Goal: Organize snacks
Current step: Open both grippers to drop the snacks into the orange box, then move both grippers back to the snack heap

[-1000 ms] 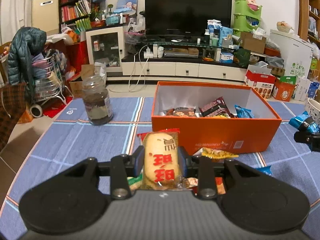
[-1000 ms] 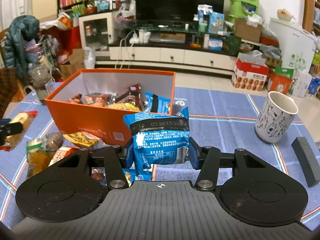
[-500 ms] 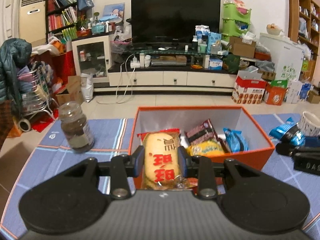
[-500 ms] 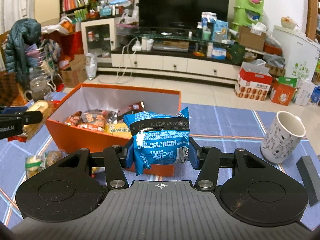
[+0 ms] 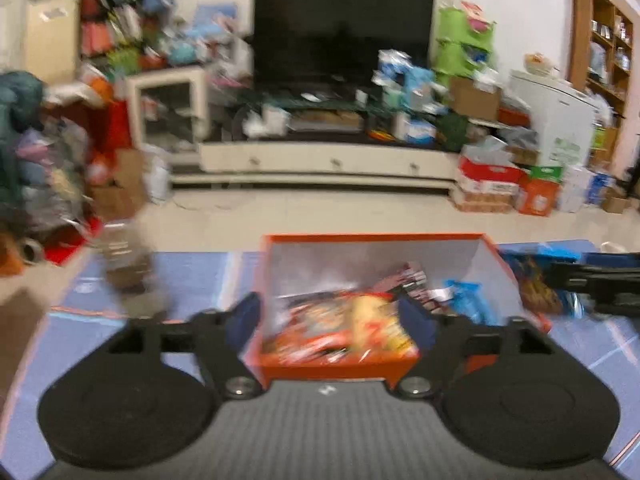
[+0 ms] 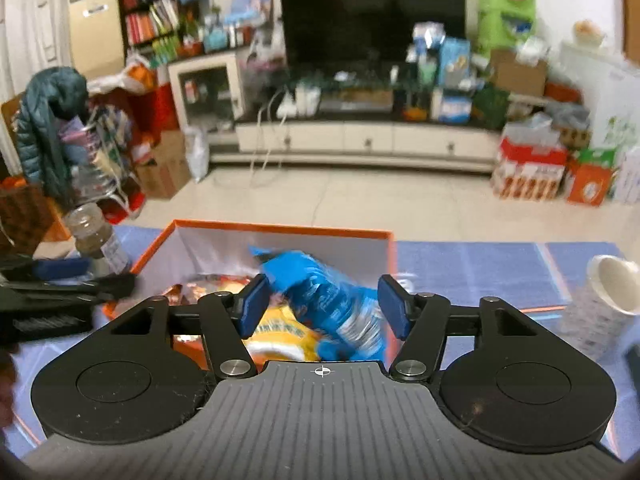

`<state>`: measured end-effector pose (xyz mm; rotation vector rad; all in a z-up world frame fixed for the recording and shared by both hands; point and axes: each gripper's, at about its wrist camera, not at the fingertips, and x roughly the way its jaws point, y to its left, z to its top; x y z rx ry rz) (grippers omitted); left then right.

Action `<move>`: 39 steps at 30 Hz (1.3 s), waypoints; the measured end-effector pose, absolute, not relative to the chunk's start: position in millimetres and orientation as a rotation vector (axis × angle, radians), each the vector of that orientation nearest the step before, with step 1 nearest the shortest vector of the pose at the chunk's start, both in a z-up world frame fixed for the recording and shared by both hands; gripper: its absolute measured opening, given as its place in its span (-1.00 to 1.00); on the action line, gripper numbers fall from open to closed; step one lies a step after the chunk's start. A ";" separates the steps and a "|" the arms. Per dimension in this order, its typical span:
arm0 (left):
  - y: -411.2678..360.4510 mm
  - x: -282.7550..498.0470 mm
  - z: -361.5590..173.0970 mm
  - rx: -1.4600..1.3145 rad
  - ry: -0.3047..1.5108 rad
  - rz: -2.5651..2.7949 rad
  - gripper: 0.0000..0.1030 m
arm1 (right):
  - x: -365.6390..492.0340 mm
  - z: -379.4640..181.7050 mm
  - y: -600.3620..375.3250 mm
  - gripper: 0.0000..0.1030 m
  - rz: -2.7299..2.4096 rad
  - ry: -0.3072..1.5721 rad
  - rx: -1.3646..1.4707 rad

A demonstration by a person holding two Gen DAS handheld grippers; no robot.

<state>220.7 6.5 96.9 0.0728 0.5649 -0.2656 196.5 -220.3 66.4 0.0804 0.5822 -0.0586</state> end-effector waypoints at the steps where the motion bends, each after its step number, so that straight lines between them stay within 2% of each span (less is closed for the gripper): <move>1: 20.0 203.9 95.2 0.073 0.549 -0.225 0.81 | 177.7 62.9 -220.8 0.15 -0.062 0.576 0.073; 3: 43.2 178.2 90.0 0.048 0.548 -0.169 0.81 | 142.6 49.2 -220.6 0.24 -0.067 0.575 0.093; 10: 104.1 115.0 67.4 -0.147 0.602 -0.025 0.82 | 72.5 -5.1 -223.7 0.26 -0.096 0.644 0.197; 11: 107.5 110.6 61.8 -0.156 0.609 -0.014 0.82 | 70.2 -9.7 -223.9 0.34 -0.096 0.635 0.194; 13: 109.8 107.1 48.9 -0.150 0.628 -0.012 0.82 | 69.8 -19.1 -226.2 0.43 -0.100 0.619 0.187; 20: 110.2 114.5 21.2 -0.130 0.730 -0.059 0.82 | 110.5 -47.0 -240.6 0.42 -0.175 0.705 0.126; 25: 108.5 112.1 22.7 -0.119 0.722 -0.087 0.82 | 152.8 -74.4 -252.5 0.47 -0.077 0.801 0.278; 27: 109.2 113.0 20.9 -0.117 0.730 -0.088 0.82 | 165.2 -85.6 -251.1 0.40 -0.099 0.844 0.293; 28: 109.5 113.3 20.4 -0.119 0.735 -0.087 0.82 | 168.0 -85.3 -246.7 0.05 -0.130 0.844 0.250; 29: 110.8 113.6 19.8 -0.125 0.739 -0.088 0.82 | 170.3 -83.4 -242.8 -0.12 -0.156 0.859 0.212; 30: 111.7 113.6 20.0 -0.132 0.743 -0.091 0.82 | 169.6 -80.1 -242.0 -0.20 -0.156 0.861 0.212; 33: 111.8 113.1 21.8 -0.138 0.738 -0.098 0.82 | 153.9 -58.2 -236.0 -0.26 -0.163 0.801 0.174; 36: 107.3 111.8 24.5 -0.137 0.727 -0.109 0.82 | 132.7 -9.1 -216.9 -0.26 -0.120 0.634 0.103; 39: 101.4 111.3 23.2 -0.128 0.721 -0.121 0.82 | 154.9 31.9 -206.7 -0.21 -0.073 0.551 0.114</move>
